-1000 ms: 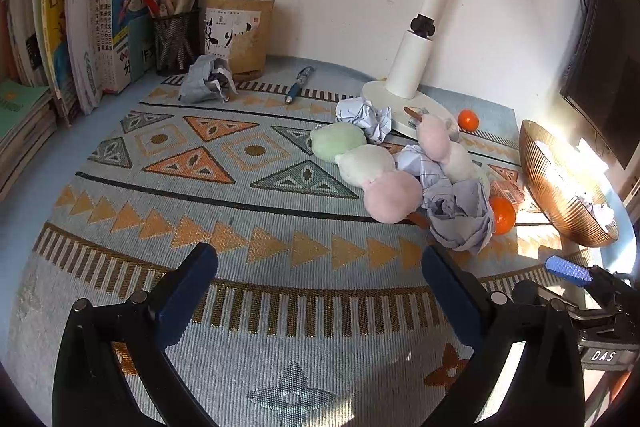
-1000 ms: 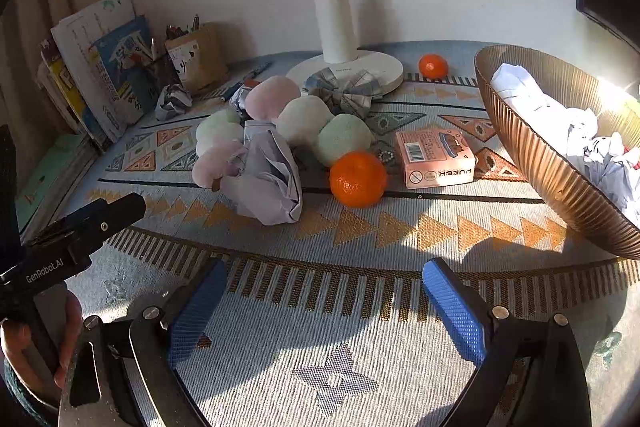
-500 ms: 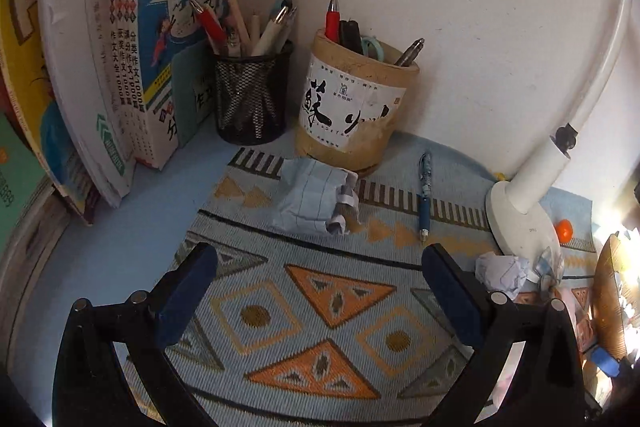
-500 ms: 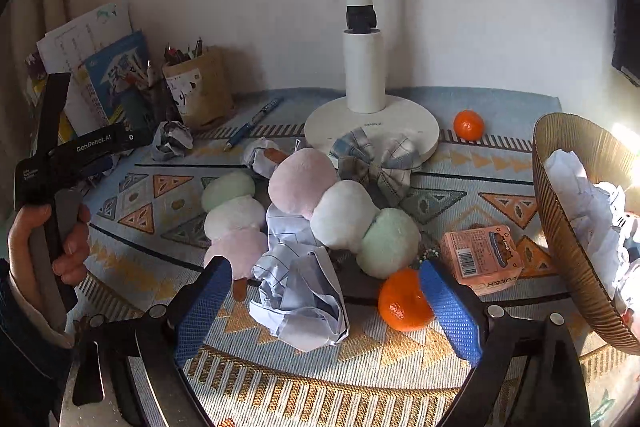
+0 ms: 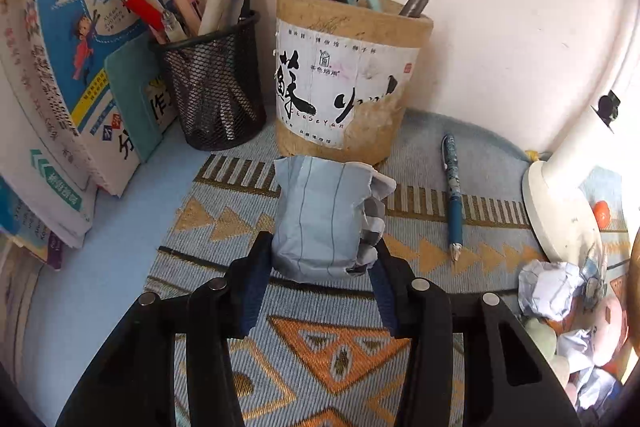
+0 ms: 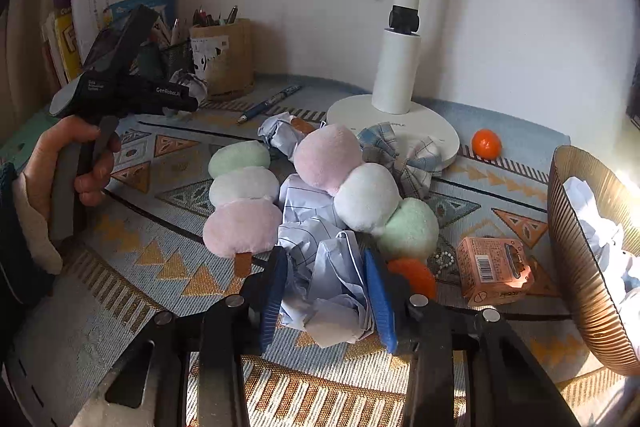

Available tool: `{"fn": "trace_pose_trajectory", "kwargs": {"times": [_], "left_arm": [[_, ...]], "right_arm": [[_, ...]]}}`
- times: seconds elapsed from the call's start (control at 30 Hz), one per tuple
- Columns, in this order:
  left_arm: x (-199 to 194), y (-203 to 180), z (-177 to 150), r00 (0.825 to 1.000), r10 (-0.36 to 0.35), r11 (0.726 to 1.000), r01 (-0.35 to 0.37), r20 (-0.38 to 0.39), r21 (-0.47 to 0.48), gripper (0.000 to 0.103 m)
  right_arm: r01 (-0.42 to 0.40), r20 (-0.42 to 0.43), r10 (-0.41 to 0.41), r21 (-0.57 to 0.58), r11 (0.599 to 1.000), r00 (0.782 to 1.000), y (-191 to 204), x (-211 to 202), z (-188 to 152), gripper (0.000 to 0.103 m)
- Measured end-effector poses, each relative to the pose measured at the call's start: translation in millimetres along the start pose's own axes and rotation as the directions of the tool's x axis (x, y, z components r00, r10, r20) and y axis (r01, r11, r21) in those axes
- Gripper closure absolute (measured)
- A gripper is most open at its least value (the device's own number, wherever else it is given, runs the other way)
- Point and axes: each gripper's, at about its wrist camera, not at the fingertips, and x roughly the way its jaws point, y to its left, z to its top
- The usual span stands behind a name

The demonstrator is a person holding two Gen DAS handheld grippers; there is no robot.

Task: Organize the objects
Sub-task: 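Grasp crumpled paper with right tool while left tool grasps grey cloth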

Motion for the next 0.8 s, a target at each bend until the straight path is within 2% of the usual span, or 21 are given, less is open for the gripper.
{"fn": "trace_pose_trajectory", "kwargs": {"times": [0.07, 0.17, 0.2, 0.27, 0.33, 0.43, 0.5, 0.63, 0.7, 0.73, 0.77, 0.8], "left_arm": [[-29, -5, -12, 0.999, -0.048, 0.999, 0.048, 0.025, 0.013, 0.059], [-79, -21, -42, 0.994, -0.093, 0.995, 0.091, 0.054, 0.042, 0.059], [-96, -25, -57, 0.992, -0.105, 0.994, 0.103, 0.067, 0.026, 0.059], [-123, -36, -88, 0.984, -0.167, 0.986, 0.167, 0.055, -0.005, 0.058], [-144, -52, -121, 0.973, -0.225, 0.974, 0.225, 0.045, -0.009, 0.058], [-156, -88, -154, 0.951, -0.305, 0.951, 0.300, 0.060, 0.074, 0.058], [-165, -113, -168, 0.943, -0.319, 0.939, 0.300, 0.096, 0.171, 0.057], [-170, -138, -180, 0.950, -0.270, 0.937, 0.223, 0.153, 0.270, 0.053], [-161, -135, -178, 0.953, -0.290, 0.932, 0.259, 0.092, 0.255, 0.053], [-158, -129, -176, 0.951, -0.299, 0.934, 0.273, 0.083, 0.231, 0.053], [-154, -124, -173, 0.949, -0.307, 0.936, 0.286, 0.074, 0.206, 0.053], [-151, -121, -173, 0.947, -0.317, 0.936, 0.302, 0.059, 0.183, 0.053]], "right_arm": [[-0.045, 0.043, 0.044, 0.034, 0.998, 0.998, -7, -13, 0, 0.064], [-0.129, 0.138, 0.113, 0.119, 0.984, 0.984, -24, -46, -2, 0.064], [-0.147, 0.163, 0.122, 0.147, 0.978, 0.979, -30, -58, -6, 0.064], [-0.122, 0.171, 0.092, 0.177, 0.977, 0.981, -37, -79, -17, 0.064], [-0.068, 0.151, 0.040, 0.183, 0.981, 0.988, -43, -93, -32, 0.063], [-0.062, 0.078, 0.049, 0.170, 0.983, 0.996, -55, -98, -53, 0.063], [-0.071, 0.039, 0.066, 0.153, 0.986, 0.997, -61, -97, -66, 0.063], [-0.039, -0.025, 0.042, 0.101, 0.994, 0.999, -60, -90, -86, 0.063], [-0.056, -0.038, 0.060, 0.114, 0.992, 0.997, -62, -90, -93, 0.058], [-0.072, -0.036, 0.077, 0.117, 0.990, 0.996, -62, -93, -95, 0.051], [-0.082, -0.036, 0.087, 0.123, 0.989, 0.996, -63, -94, -96, 0.038], [-0.086, -0.031, 0.091, 0.131, 0.988, 0.995, -64, -97, -98, 0.033]]}}
